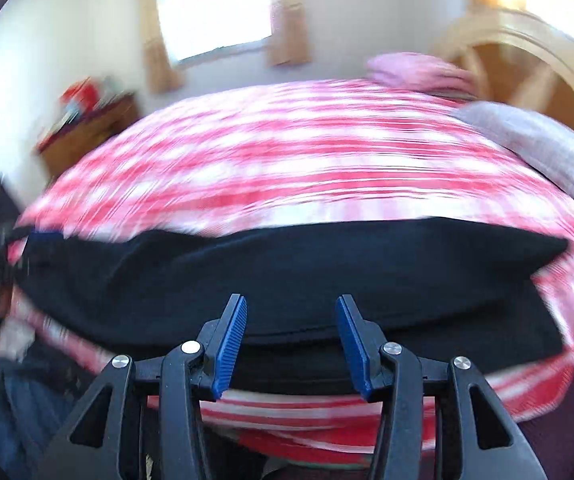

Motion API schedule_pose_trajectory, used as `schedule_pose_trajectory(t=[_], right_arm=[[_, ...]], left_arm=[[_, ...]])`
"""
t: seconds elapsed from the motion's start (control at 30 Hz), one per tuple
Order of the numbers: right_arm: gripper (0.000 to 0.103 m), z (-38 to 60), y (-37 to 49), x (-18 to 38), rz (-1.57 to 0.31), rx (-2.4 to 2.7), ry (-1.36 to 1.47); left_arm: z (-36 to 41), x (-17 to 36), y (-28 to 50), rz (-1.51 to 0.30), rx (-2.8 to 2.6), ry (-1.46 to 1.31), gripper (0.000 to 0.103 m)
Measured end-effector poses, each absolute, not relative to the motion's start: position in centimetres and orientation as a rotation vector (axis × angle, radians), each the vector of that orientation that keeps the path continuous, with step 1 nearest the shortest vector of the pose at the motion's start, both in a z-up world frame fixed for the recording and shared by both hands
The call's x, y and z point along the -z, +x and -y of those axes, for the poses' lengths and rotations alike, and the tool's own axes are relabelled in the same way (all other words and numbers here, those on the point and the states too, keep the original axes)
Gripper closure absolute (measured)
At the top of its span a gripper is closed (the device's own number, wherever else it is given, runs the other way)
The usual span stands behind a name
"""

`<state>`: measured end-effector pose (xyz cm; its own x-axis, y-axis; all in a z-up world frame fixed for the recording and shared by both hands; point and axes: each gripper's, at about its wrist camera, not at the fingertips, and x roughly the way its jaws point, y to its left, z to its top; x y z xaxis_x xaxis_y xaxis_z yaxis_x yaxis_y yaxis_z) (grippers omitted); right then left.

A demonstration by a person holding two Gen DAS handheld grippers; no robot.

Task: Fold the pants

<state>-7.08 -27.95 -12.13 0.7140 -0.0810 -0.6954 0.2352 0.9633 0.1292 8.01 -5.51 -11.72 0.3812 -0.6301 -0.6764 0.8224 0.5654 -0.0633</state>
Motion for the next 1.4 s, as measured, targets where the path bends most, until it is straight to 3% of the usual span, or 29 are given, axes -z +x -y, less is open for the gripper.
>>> schedule_pose_trajectory(t=[0.17, 0.33, 0.6, 0.77, 0.97, 1.1, 1.17, 1.4], right_arm=[[0.054, 33.0, -8.9, 12.0, -0.698, 0.315, 0.376], [0.054, 35.1, -9.6, 12.8, -0.696, 0.375, 0.437], [0.053, 35.6, -10.2, 13.0, -0.680, 0.387, 0.435], [0.053, 36.2, -10.4, 13.0, -0.660, 0.389, 0.465], [0.053, 37.2, -10.3, 12.6, -0.639, 0.398, 0.518], [0.053, 38.4, -10.1, 12.6, -0.627, 0.378, 0.578], [0.053, 39.1, -10.2, 12.5, -0.614, 0.368, 0.621], [0.053, 41.8, -9.7, 12.3, -0.587, 0.304, 0.751]], left_arm=[[13.4, 11.9, 5.9, -0.722, 1.114, 0.382, 0.036], [16.5, 12.5, 4.0, -0.746, 1.190, 0.425, 0.036], [17.9, 15.3, 4.6, -0.835, 1.133, 0.454, 0.063], [17.4, 15.1, 3.6, -0.812, 1.125, 0.485, 0.070], [17.5, 15.3, 1.6, -0.759, 1.101, 0.567, 0.070], [17.3, 15.0, 1.0, -0.742, 1.095, 0.581, 0.088], [16.9, 14.8, 0.9, -0.737, 1.093, 0.577, 0.091], [16.8, 14.6, 2.5, -0.794, 1.138, 0.497, 0.092]])
